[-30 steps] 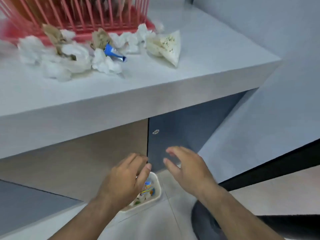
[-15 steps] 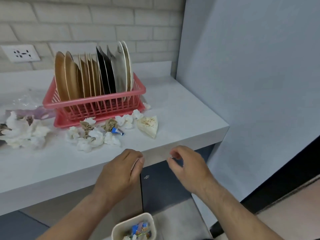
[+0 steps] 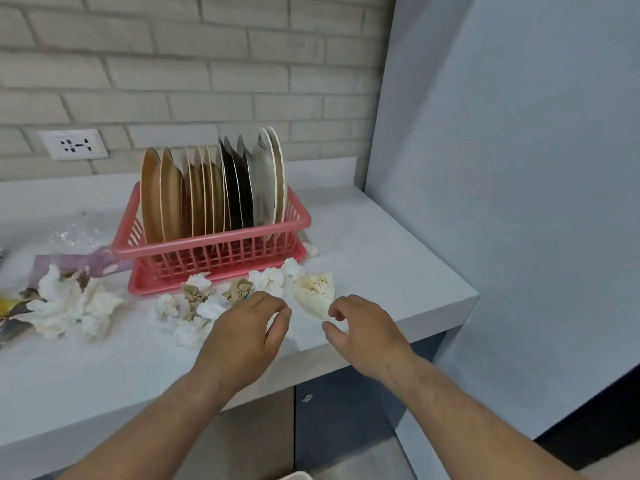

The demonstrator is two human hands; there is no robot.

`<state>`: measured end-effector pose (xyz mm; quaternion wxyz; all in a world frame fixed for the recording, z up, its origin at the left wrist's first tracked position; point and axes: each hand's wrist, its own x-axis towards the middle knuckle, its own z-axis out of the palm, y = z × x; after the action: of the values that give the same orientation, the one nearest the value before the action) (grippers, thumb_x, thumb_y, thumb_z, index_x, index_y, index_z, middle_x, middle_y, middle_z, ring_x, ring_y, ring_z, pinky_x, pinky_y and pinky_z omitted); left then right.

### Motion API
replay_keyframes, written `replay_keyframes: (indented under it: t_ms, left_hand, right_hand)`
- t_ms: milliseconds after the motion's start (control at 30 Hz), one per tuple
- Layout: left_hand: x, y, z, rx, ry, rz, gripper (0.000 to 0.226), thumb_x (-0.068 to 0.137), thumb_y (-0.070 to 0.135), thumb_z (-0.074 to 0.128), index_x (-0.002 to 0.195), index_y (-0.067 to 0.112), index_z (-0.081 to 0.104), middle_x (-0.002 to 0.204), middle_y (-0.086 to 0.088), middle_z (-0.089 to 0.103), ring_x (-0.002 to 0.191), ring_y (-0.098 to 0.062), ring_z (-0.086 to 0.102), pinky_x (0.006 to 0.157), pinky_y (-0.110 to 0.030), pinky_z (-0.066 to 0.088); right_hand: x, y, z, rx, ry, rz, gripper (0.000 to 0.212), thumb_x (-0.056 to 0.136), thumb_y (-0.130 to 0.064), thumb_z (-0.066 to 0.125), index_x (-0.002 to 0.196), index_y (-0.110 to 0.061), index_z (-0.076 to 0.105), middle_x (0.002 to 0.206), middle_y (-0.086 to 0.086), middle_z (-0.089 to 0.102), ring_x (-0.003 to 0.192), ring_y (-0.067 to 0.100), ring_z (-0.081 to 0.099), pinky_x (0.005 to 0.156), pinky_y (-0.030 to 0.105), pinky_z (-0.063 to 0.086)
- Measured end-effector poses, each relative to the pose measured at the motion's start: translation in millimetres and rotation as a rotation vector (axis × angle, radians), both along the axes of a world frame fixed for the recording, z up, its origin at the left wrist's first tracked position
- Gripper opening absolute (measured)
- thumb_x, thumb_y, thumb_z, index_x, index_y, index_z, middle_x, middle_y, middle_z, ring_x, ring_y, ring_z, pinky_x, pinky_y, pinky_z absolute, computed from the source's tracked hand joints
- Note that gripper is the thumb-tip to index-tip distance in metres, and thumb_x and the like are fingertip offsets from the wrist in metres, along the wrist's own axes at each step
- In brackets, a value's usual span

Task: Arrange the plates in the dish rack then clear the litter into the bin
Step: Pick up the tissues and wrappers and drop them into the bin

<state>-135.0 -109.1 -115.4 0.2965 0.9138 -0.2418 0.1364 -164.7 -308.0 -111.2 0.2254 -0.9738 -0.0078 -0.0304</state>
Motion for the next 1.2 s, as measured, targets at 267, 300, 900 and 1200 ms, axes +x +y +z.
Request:
replay_keyframes:
  t_ms: [267, 300, 900, 1200]
  left_hand:
    - [71.2, -0.6, 2.6, 0.02, -0.05, -0.013, 0.019, 0.094, 0.031, 0.051, 0.089, 0.022, 0.067, 0.085, 0.012, 0.06, 0.078, -0.009, 0.055, 0.069, -0.027, 0.045]
    - [77.9, -1.3, 3.9, 0.016, -0.053, -0.021, 0.018, 0.094, 0.03, 0.052, 0.089, 0.022, 0.067, 0.085, 0.011, 0.061, 0.079, -0.01, 0.056, 0.071, -0.028, 0.047]
    - [151.1, -107.1, -13.4, 0.362, -0.008, 0.014, 0.034, 0.099, 0.027, 0.04, 0.128, 0.014, 0.052, 0.124, -0.003, 0.055, 0.115, -0.021, 0.048, 0.098, -0.029, 0.038]
    - [192.3, -153.9, -25.0, 0.889, -0.022, 0.3, 0.031, 0.089, 0.004, 0.046, 0.12, 0.004, 0.046, 0.117, -0.017, 0.057, 0.105, -0.029, 0.057, 0.082, -0.036, 0.05]
  right_hand:
    - [72.0, 21.2, 2.1, -0.143, -0.007, 0.041, 0.035, 0.096, -0.039, 0.047, 0.122, -0.017, 0.056, 0.118, -0.001, 0.052, 0.112, 0.017, 0.047, 0.089, 0.031, 0.045]
    - [80.0, 23.7, 0.4, -0.151, 0.006, 0.046, 0.041, 0.095, -0.043, 0.049, 0.127, -0.017, 0.053, 0.121, -0.001, 0.051, 0.116, 0.018, 0.045, 0.092, 0.033, 0.045]
    - [127.5, -73.5, -19.5, -0.338, 0.296, 0.131, 0.042, 0.09, -0.015, 0.042, 0.131, -0.023, 0.038, 0.123, 0.005, 0.045, 0.105, 0.025, 0.044, 0.087, 0.033, 0.042]
    - [138.2, -109.8, -22.7, -0.324, 0.264, 0.165, 0.036, 0.087, -0.008, 0.042, 0.121, -0.02, 0.04, 0.109, 0.006, 0.046, 0.098, 0.025, 0.049, 0.073, 0.031, 0.038]
